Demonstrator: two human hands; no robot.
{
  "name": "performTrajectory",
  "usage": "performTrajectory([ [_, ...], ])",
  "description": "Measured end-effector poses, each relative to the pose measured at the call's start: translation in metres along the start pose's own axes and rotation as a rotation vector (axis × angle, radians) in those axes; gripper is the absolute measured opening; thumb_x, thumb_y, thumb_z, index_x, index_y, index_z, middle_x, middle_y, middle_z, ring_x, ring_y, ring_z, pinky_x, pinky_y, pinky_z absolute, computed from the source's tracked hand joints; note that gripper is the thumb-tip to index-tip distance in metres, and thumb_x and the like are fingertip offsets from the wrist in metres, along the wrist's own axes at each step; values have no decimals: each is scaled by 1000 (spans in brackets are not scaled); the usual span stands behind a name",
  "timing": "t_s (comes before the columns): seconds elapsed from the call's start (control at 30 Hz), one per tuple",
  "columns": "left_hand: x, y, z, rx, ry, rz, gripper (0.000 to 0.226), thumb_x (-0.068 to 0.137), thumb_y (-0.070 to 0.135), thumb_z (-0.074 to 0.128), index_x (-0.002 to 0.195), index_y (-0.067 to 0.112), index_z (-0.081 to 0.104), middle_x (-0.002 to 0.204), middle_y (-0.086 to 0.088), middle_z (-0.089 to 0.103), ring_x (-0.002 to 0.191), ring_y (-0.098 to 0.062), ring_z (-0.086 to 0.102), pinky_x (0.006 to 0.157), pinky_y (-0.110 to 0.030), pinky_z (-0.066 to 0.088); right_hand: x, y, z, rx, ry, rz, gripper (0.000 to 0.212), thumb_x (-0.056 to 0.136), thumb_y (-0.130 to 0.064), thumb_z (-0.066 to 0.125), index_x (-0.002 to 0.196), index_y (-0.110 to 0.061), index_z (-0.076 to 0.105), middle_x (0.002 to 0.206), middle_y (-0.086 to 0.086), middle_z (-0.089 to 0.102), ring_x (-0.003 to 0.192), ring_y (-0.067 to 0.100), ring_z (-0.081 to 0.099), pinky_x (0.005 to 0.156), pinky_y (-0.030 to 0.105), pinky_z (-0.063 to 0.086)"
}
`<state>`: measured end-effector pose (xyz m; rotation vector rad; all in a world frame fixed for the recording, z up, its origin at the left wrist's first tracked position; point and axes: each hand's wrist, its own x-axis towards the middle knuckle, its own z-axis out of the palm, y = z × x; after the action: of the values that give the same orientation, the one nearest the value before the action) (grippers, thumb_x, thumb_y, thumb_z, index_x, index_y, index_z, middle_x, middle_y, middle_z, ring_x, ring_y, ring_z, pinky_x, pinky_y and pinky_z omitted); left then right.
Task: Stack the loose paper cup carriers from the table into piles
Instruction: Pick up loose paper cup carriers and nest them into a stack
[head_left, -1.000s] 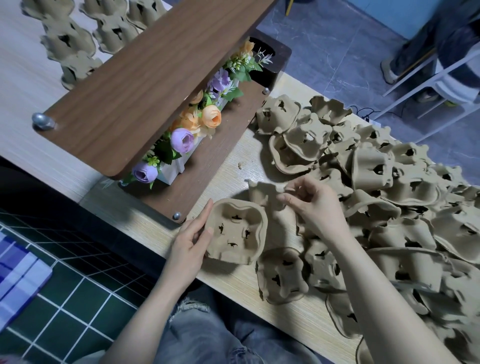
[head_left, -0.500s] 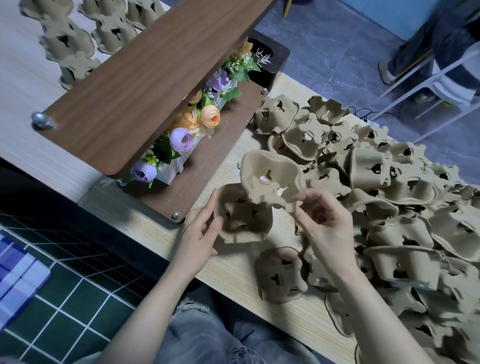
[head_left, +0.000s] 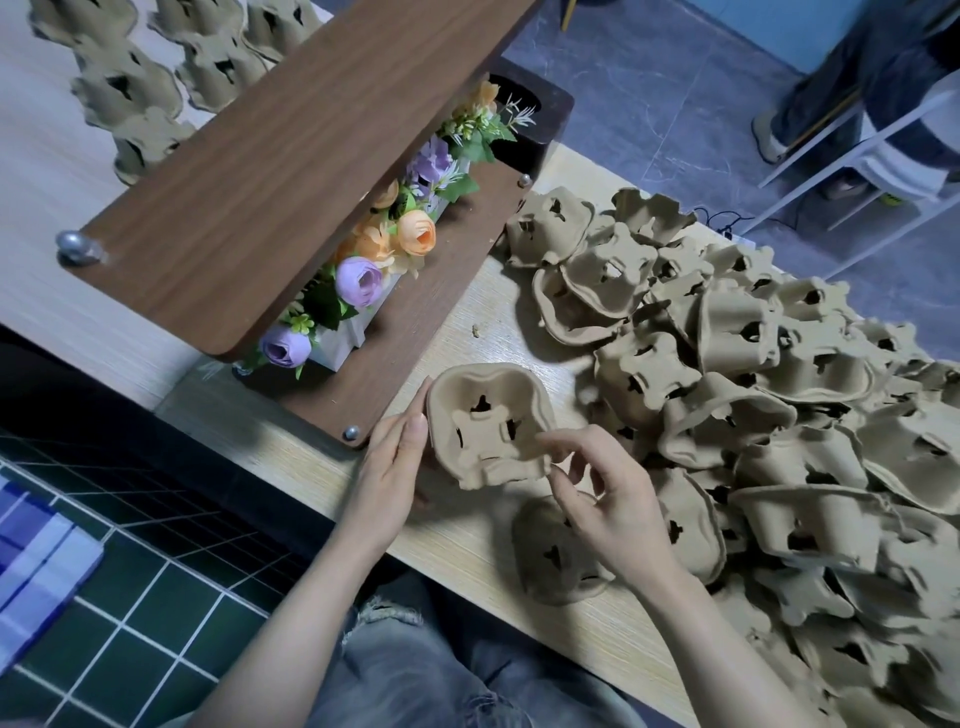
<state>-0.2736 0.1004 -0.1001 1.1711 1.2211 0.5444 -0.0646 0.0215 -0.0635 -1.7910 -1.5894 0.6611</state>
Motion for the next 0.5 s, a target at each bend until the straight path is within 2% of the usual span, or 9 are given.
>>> performTrajectory([
  [0.07, 0, -1, 0, 17, -3, 4, 35, 91, 71, 26, 125, 77, 32, 127, 25, 49, 122, 4, 48, 104, -54, 44, -2, 1, -2, -10, 24, 50, 40, 87, -3, 65, 119, -27, 64, 90, -12, 56, 75, 14, 55, 73, 21, 46],
  [0.13, 1, -2, 0, 24, 1, 16, 36, 88, 72, 28, 123, 79, 31, 126, 23, 49, 123, -2, 49, 104, -56, 43, -2, 1, -2, 14, 47, 109, 38, 90, -7, 65, 122, -28, 63, 92, -11, 56, 75, 17, 55, 71, 20, 45],
  [0.3, 1, -1, -1, -15, -7, 10, 56, 80, 77, 37, 135, 69, 31, 126, 21, 50, 124, -4, 49, 99, -51, 49, 0, -3, 2, 98, 53, 223, 36, 93, -12, 61, 124, -30, 62, 103, -13, 58, 75, 17, 56, 70, 17, 44],
  [0.43, 1, -2, -3, -22, -26, -5, 72, 73, 75, 48, 142, 61, 30, 116, 9, 48, 114, -9, 55, 77, -43, 60, 0, -5, 2, 175, 49, 302, 45, 95, -2, 49, 123, -35, 63, 106, -14, 61, 85, 12, 58, 69, 21, 44],
  [0.5, 1, -1, -2, -32, -27, -17, 67, 74, 68, 55, 137, 67, 31, 115, 4, 46, 102, -13, 57, 67, -37, 61, -1, -5, 3, 188, 46, 330, 40, 98, -10, 48, 123, -38, 62, 106, -14, 62, 86, 12, 58, 71, 26, 46],
])
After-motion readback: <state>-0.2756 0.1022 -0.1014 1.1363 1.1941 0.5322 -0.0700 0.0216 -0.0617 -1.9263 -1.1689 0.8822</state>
